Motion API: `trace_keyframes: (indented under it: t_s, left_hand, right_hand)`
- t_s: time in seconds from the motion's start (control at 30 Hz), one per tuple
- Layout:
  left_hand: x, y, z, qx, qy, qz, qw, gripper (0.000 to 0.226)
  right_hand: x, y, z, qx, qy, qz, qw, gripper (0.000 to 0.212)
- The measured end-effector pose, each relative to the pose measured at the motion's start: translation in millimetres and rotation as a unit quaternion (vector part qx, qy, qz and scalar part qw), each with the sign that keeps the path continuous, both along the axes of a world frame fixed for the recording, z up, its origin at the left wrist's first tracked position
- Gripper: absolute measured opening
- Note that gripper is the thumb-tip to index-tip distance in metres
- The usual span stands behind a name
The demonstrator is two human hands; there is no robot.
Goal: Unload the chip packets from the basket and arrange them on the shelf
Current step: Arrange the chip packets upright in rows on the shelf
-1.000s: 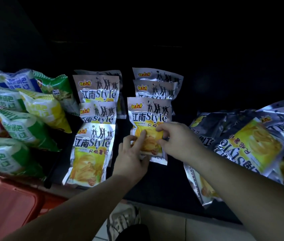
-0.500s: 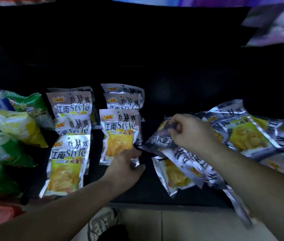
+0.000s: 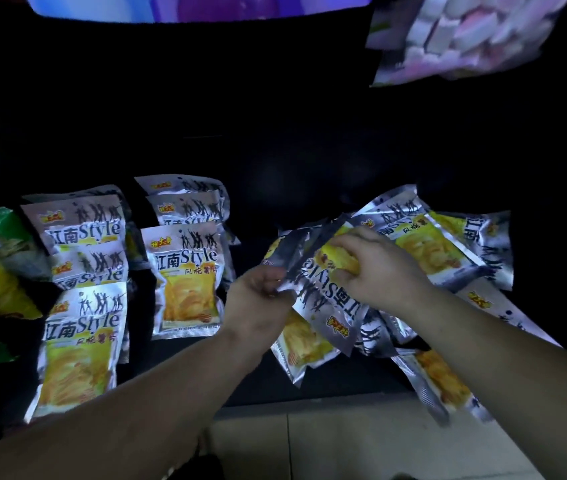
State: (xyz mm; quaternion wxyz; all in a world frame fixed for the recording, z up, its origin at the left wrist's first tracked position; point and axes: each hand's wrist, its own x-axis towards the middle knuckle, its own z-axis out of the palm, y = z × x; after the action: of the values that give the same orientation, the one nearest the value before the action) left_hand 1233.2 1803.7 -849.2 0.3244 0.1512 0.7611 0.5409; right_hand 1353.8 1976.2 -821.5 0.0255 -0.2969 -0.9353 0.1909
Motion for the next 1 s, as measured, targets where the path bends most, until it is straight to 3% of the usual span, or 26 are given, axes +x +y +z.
trace_keyframes:
  t_s: [0.17, 0.33, 0.6, 0.73, 0.83, 1.0]
  left_hand:
    - [-21.7, 5.3, 66.5, 0.076, 0.028, -0.104, 0.991, 0.022]
    - [-60.0, -27.3, 123.9, 0.083, 0.125, -0.185, 0.971, 0.021]
    - [-112.2, -75.5, 125.6, 0.019, 0.304, -0.085, 0.949, 0.024]
    - [-126.3, -106.3, 91.0, -0.034, 0.42, -0.013, 0.907, 0.043]
    - [-112.6, -136.0, 45.8, -0.088, 0.355, 0.023, 0.931, 0.035]
    - [-96.9, -164.6, -42.6, -0.172, 0.226, -0.094, 0.954, 0.059]
  right_hand:
    - [-18.4, -11.3, 40.4, -0.078, 0.1, 0.037, 0.991, 0.074]
    - [-38.6, -35.3, 78.3, -0.164, 0.149, 0.039, 0.974, 0.052]
    - [-96.3, -114.5, 53.3, -0.21, 0.229, 0.043, 0.95, 0.047]
    - [-122.3, -139.4, 11.0, -0.256, 0.242, -0.047, 0.935, 0.039]
    - [-142.2, -143.7, -16.0, -0.301, 0.243, -0.143, 0.911, 0.034]
    - [-168.1, -157.0, -61.4, -0.353, 0.206, -0.206, 0.889, 0.025]
